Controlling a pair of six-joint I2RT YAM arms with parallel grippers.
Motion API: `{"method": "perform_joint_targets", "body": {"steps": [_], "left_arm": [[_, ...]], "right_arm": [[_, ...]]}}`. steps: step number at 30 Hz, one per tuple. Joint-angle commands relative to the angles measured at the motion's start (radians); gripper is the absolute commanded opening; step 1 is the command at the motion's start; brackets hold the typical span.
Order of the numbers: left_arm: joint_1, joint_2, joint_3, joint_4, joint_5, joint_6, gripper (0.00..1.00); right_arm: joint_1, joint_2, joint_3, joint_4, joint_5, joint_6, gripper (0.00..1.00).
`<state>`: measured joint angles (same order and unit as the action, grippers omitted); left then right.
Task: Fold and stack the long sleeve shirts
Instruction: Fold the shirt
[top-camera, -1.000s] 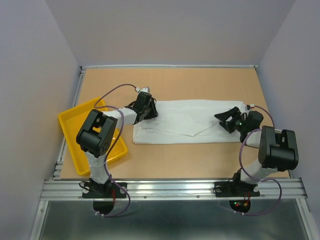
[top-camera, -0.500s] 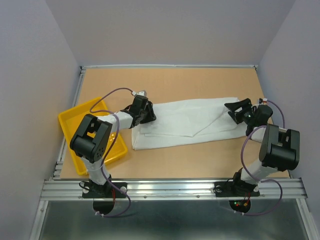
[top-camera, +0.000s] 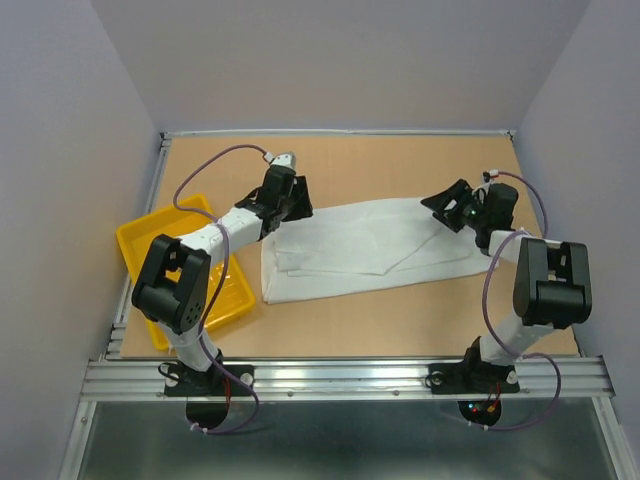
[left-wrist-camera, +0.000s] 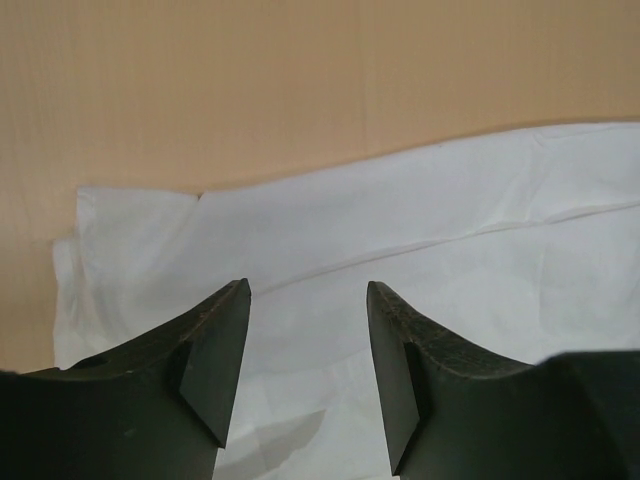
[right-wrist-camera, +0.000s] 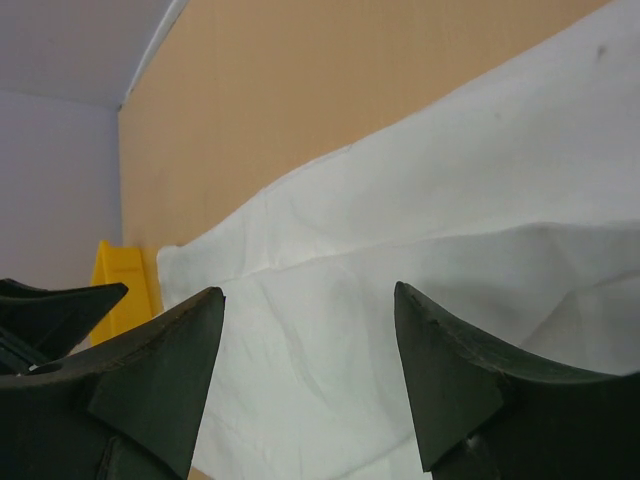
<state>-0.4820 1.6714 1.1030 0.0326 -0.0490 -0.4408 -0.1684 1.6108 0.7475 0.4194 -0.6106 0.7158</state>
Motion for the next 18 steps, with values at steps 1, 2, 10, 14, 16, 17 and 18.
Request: {"method": "perform_joint_targets", "body": {"steps": [1,2,10,14,16,17,18], "left_arm": [[0.006,0.079,0.003,0.001,-0.008,0.011,0.61],[0.006,0.093,-0.012,0.016,-0.006,0.005,0.61],[0.034,0.125,-0.132,0.089,0.043,-0.078,0.59],[0.046,0.108,-0.173,0.101,0.075,-0.096,0.58],[0.048,0.099,-0.189,0.101,0.081,-0.098,0.58],[0.049,0.088,-0.190,0.098,0.089,-0.102,0.58],[0.049,0.079,-0.193,0.093,0.092,-0.102,0.58]], "right_arm": [[0.015,0.109,0.052,0.152,-0.020,0.059,0.73],[0.014,0.127,0.055,0.165,-0.017,0.059,0.73],[-0.066,0.284,0.038,0.309,-0.005,0.117,0.73],[-0.123,0.296,0.053,0.318,-0.009,0.113,0.74],[-0.141,0.284,0.078,0.317,-0.011,0.111,0.74],[-0.144,0.279,0.096,0.314,-0.009,0.111,0.75],[-0.145,0.271,0.107,0.309,-0.009,0.109,0.74]]}}
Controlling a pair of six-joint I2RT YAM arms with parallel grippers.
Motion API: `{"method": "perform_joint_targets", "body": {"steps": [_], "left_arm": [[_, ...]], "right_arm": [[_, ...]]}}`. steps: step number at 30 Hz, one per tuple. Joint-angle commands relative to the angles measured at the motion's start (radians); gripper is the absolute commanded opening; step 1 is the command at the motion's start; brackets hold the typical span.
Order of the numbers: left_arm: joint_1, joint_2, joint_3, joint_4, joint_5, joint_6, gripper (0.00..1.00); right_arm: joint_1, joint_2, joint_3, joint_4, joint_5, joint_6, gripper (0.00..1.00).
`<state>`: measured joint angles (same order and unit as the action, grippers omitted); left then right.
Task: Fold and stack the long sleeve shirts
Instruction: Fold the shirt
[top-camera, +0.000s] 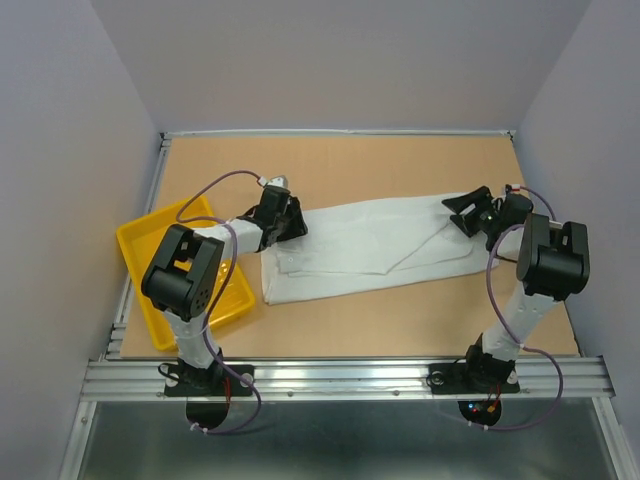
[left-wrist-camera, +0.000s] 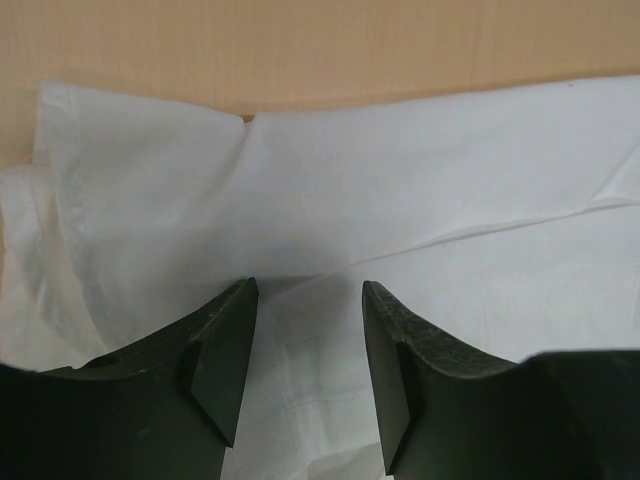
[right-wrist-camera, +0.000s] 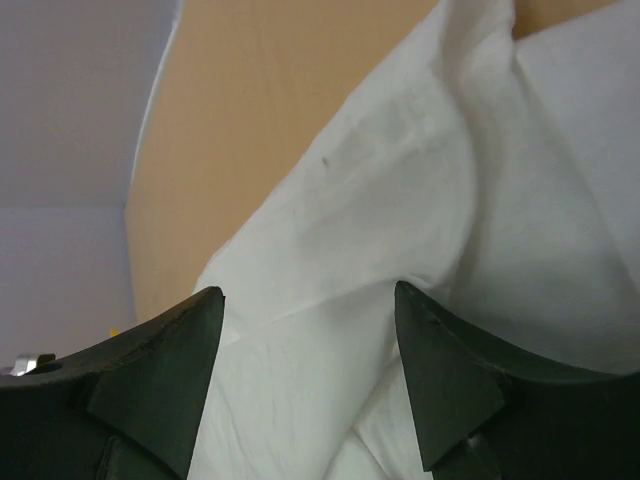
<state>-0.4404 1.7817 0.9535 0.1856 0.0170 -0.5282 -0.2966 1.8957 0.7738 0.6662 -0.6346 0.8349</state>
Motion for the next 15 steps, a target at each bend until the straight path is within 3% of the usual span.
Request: {"method": "perform_joint_targets", "body": {"steps": [1,5,10,14,15], "left_arm": [[0.008,-0.042,-0.047,-0.067,0.032,-0.015,0.58],[0.008,-0.141,-0.024,-0.112,0.028,0.003,0.60],[0.008,-0.208,0.091,-0.184,-0.067,0.132,0.73],[0.008,-0.167,0.175,-0.282,-0.155,0.227,0.74],[0.008,-0.157,0.188,-0.290,-0.161,0.241,0.70]], "right_arm": [[-0.016,-0.030,0.093,0.021,0.019,-0.019,0.74],[0.013,-0.125,0.156,-0.238,0.079,-0.100,0.74],[0.149,-0.331,0.119,-0.570,0.326,-0.198,0.74],[0.272,-0.469,0.050,-0.763,0.472,-0.212,0.68],[0.292,-0.509,0.039,-0.799,0.493,-0.214,0.67]]}}
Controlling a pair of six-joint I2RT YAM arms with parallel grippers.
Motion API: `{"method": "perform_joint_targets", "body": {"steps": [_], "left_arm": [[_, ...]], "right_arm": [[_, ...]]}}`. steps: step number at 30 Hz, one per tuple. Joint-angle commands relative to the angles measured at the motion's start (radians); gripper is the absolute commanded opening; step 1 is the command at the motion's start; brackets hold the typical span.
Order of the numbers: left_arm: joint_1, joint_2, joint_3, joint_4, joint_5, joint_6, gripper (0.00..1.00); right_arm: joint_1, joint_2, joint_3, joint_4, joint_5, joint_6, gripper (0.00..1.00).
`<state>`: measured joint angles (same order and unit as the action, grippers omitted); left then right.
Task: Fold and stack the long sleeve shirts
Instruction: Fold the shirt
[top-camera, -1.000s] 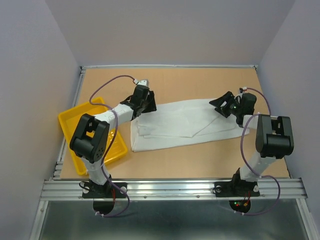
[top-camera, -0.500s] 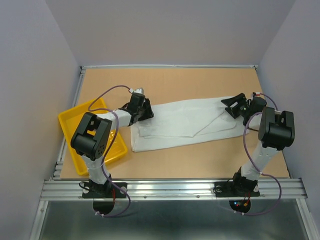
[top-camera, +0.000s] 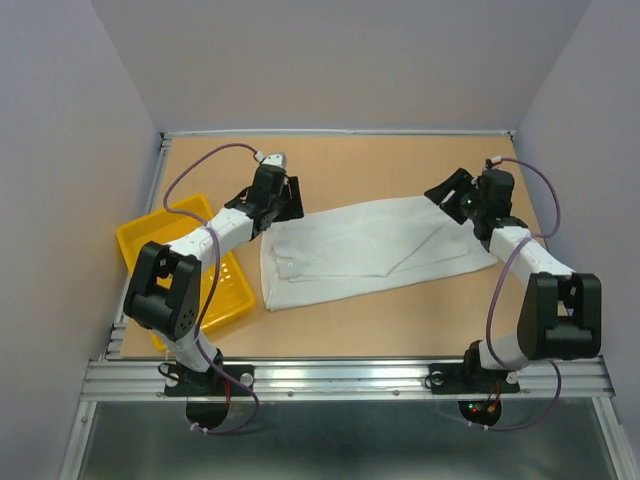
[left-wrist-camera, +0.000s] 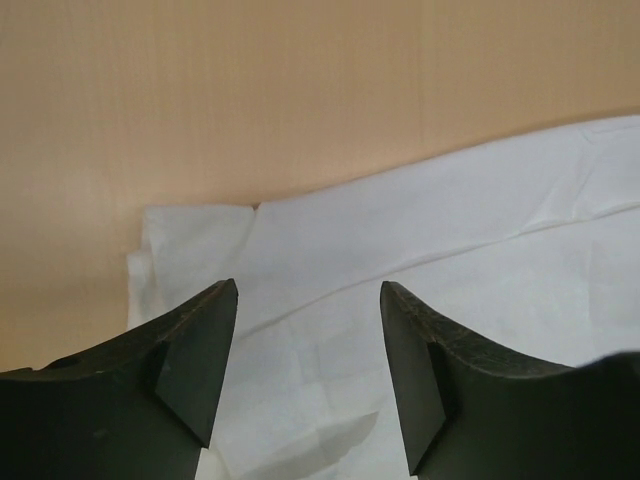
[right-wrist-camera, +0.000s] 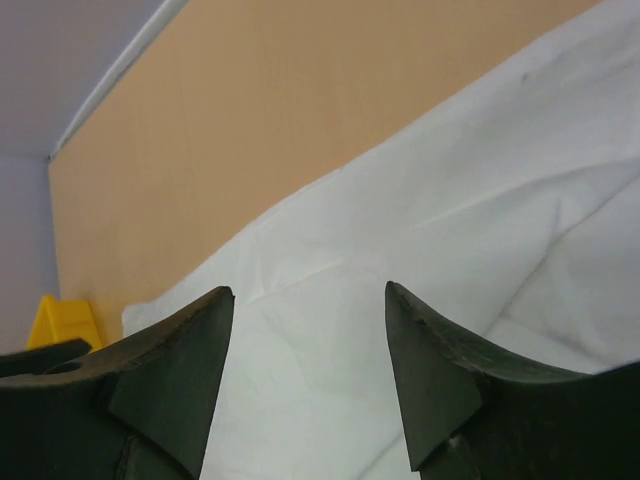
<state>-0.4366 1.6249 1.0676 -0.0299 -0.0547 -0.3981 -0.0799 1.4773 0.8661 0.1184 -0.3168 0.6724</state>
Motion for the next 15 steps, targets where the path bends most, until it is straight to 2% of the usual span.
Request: {"method": "perform_joint_targets", "body": {"steps": [1,3,8,15], "left_arm": [[0.004,0.009,0.089,-0.077,-0.096,0.119,0.68],[0.004,0.039,0.107,-0.073,-0.091,0.133,0.62],[0.004,0.131,0.138,-0.067,-0.074,0.125,0.57],[0.004,0.173,0.106,-0.057,-0.034,0.056,0.56]], "right_arm": [[0.112,-0.112,-0.062,-0.311,0.198,-0.054,0.65],[0.155,-0.167,-0.096,-0.367,0.237,-0.057,0.59],[0.186,-0.222,-0.163,-0.430,0.268,-0.043,0.43],[0.190,-0.114,-0.168,-0.421,0.301,-0.036,0.36]]}}
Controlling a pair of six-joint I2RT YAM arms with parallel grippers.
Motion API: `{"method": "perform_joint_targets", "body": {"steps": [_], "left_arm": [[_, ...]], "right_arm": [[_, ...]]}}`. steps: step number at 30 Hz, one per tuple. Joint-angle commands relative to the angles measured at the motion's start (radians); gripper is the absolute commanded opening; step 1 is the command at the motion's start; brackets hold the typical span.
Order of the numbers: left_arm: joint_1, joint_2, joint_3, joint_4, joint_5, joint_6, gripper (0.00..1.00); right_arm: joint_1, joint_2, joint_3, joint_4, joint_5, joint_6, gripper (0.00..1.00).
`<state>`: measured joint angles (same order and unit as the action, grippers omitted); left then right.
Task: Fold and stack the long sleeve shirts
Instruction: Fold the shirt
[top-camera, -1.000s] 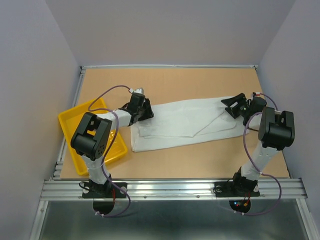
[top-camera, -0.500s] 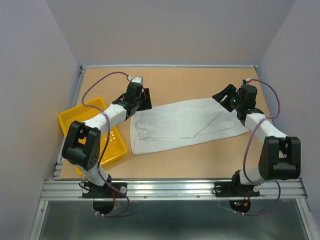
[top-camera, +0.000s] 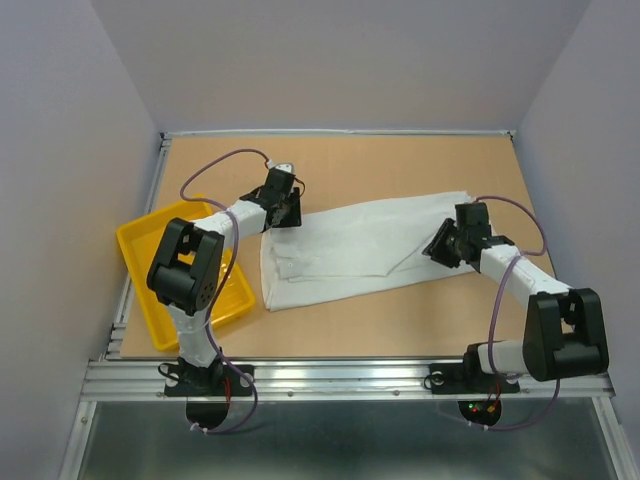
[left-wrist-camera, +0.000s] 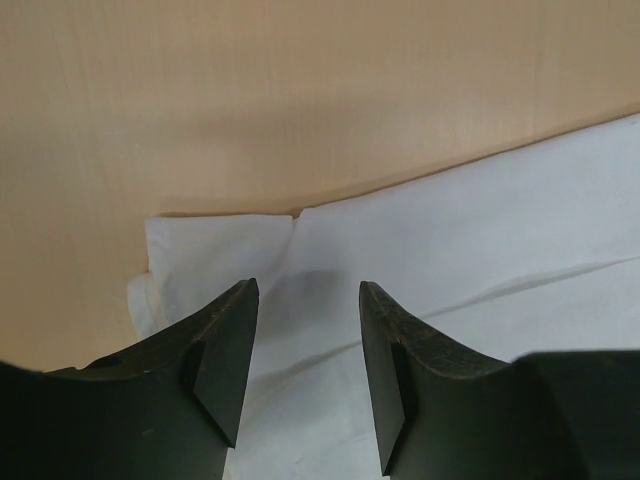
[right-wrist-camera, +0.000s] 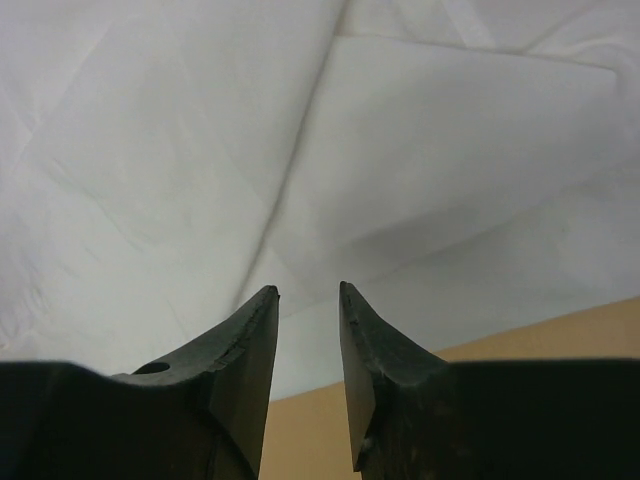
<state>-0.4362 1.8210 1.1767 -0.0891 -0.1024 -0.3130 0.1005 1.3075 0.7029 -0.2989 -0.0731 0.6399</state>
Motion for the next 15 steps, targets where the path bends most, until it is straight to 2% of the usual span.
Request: {"method": "perform_joint_targets", "body": {"steps": [1,8,12,15], "left_arm": [[0.004,-0.025,-0.021,0.002,0.018,-0.046,0.56],[0.004,-0.083,-0.161,0.014,0.064,-0.116,0.56],[0.004,-0.127,-0.250,0.028,0.096,-0.153,0.56],[-0.001,-0.190,-0.328,0.045,0.190,-0.205,0.56]], "right_arm": [[0.010,0.073,0.001,0.006,0.070,-0.003,0.34],[0.010,0.236,0.082,0.064,0.163,-0.060,0.31],[0.010,0.338,0.228,0.075,0.234,-0.130,0.31],[0.010,0.465,0.358,0.078,0.233,-0.207,0.31]]}}
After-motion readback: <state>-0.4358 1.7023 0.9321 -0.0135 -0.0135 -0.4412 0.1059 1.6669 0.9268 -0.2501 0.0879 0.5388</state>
